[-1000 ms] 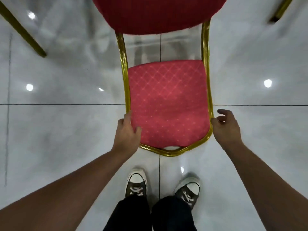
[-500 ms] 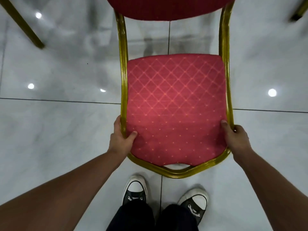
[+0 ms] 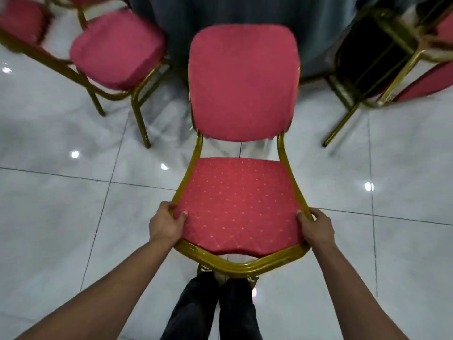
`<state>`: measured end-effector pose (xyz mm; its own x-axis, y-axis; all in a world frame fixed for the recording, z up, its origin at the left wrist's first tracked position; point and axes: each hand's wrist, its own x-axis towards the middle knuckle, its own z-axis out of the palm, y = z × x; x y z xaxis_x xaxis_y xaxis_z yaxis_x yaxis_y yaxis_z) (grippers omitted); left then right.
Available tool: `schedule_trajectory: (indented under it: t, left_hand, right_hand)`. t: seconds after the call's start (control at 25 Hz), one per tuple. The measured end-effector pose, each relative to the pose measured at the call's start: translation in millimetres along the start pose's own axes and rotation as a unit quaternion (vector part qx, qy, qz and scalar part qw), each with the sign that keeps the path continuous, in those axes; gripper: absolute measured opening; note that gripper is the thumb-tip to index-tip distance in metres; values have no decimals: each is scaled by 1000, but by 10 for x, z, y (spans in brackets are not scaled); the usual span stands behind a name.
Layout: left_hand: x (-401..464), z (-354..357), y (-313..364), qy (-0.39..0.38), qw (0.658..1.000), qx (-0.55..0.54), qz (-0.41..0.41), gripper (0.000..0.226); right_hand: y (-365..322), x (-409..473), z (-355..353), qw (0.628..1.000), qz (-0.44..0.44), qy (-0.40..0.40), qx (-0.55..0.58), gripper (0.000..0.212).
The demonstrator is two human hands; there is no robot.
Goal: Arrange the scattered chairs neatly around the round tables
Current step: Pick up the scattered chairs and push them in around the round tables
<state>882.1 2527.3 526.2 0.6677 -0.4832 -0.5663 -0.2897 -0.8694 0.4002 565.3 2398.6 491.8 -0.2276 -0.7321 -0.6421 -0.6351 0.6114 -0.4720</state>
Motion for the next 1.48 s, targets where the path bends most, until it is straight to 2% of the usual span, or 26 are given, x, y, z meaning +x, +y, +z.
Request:
schedule_trajectory:
  t: [0.2,0.36,0.48,0.6,0.72,0.88,1.0,1.16,1.28,1.48]
  left_hand:
    - [-400,-914,640,59,998,-11,27,30]
    - [-585,-1122,934,26,996,-61,53,30]
    - [-628,-1151,1073,32,989,-82,115,28]
    - [-542,-1263,1389,82,972,-34,216,34]
    - [-361,-1394,1821,110,947,47,297,43]
    - [38,-1712,2475,60,943,75,318,54]
    - [314,-1919,2962,29,953,89,289,54]
    - [371,-1841,3148,72,952,135,263,42]
    - [363,-1687,3428,82,923,145,346,25]
    - [107,-1220,4300,6,882,141,450,14]
  right_hand:
    - [-901,-616,-631,999,19,-11,35,23]
    - [-1332,-927,-748,994,20,27,108,19]
    - [-1589,-1110,-746,988,-49,61,136,28]
    - [-1881,-1101,-755,980,-164,101,57,34]
    - [-2322,-960,-862,964,-224,137,-50,40]
    - [-2942,-638,-1007,955,-267,94,-92,50]
    - [-3322,-395,-1103,960,-253,62,-107,56]
    - [-3376,-274,-1158,960,-257,40,-107,53]
    - [-3321,-154,-1315,962,-262,39,-64,49]
    - [-3169,93,-1860,972,-221,77,21,46]
